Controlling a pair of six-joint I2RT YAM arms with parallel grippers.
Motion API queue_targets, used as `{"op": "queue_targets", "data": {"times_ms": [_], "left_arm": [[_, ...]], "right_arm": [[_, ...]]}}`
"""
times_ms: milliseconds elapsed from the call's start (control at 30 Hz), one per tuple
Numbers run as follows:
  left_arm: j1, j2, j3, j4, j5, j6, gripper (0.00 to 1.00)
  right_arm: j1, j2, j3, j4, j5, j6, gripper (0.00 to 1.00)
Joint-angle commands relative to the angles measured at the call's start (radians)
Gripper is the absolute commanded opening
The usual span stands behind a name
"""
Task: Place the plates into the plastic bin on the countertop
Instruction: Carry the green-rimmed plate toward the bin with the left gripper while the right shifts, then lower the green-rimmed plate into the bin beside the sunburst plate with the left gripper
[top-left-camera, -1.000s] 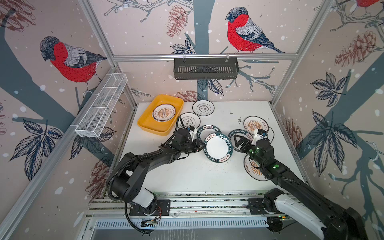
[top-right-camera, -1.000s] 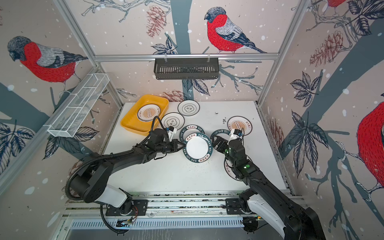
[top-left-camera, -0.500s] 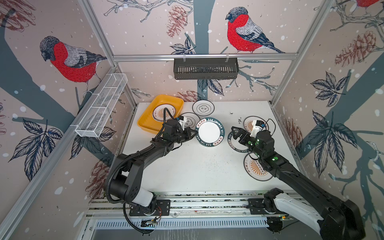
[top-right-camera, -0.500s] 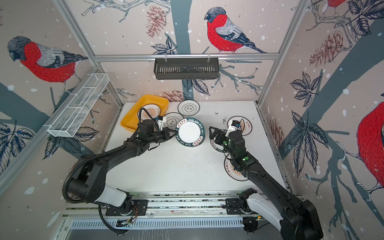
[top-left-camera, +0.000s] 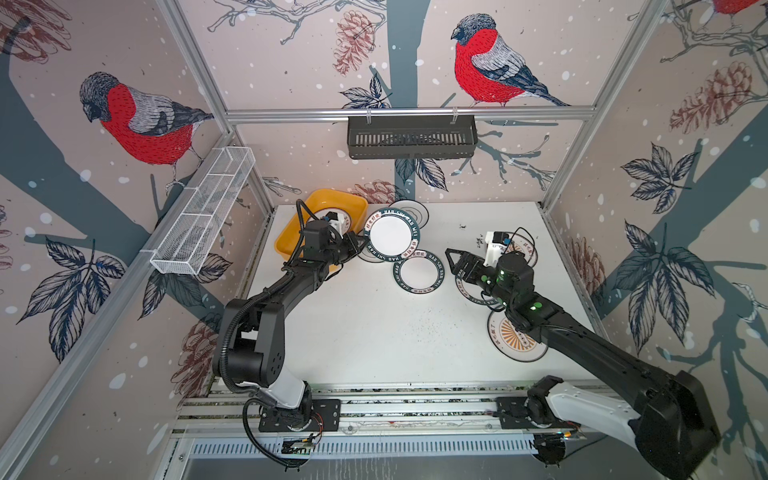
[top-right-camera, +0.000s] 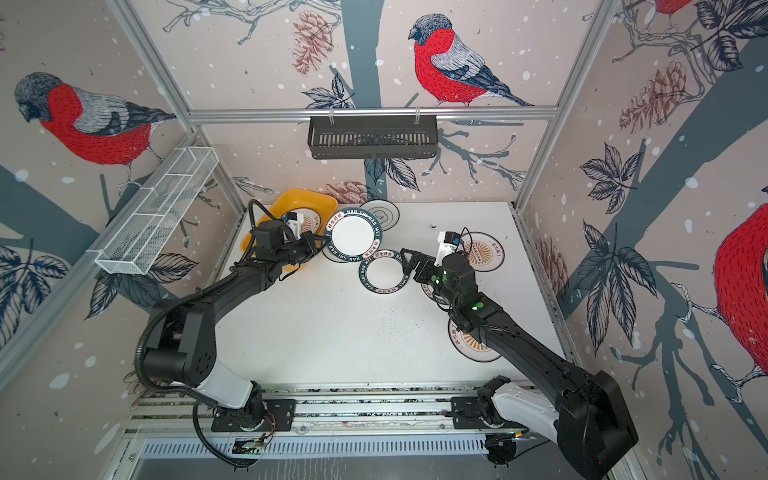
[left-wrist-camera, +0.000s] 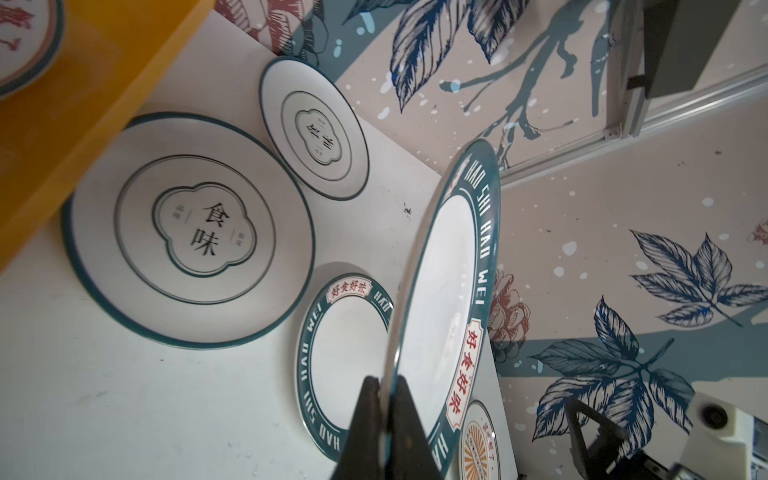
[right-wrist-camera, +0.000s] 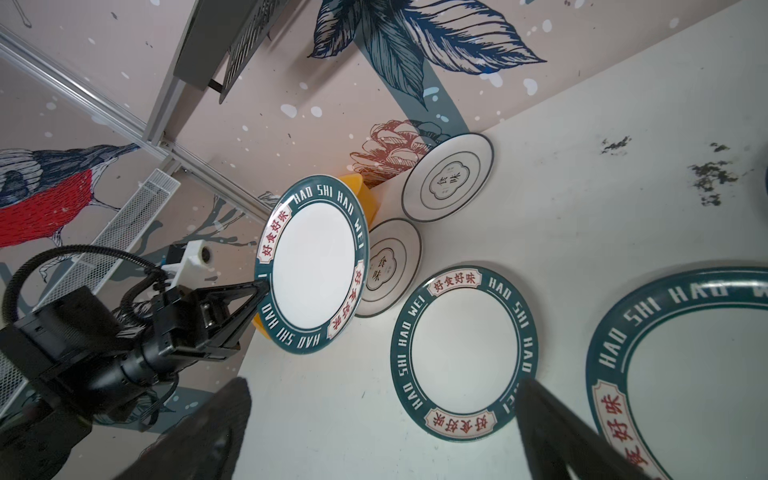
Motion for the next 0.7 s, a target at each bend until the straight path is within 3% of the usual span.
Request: {"op": "queue_targets", "data": {"times_ms": [0,433,667], "left_arm": [[0.041,0.023,0.009,0.106,0.059,-0.076,0.0],[0.168,0.039,0.117,0.043,-0.042,-0.054,0.0],[0.25,0.094,0.191,-0.064,-0.055,0.035,0.0]], "right_arm": [[0.016,0.0,0.005,0.032,0.036,-0.018,1.0],[0.03,0.051,0.065,0.087,-0.035,-0.039,1.0],[0.073,0.117,0.116,0.106,-0.084,-0.07,1.0]]}}
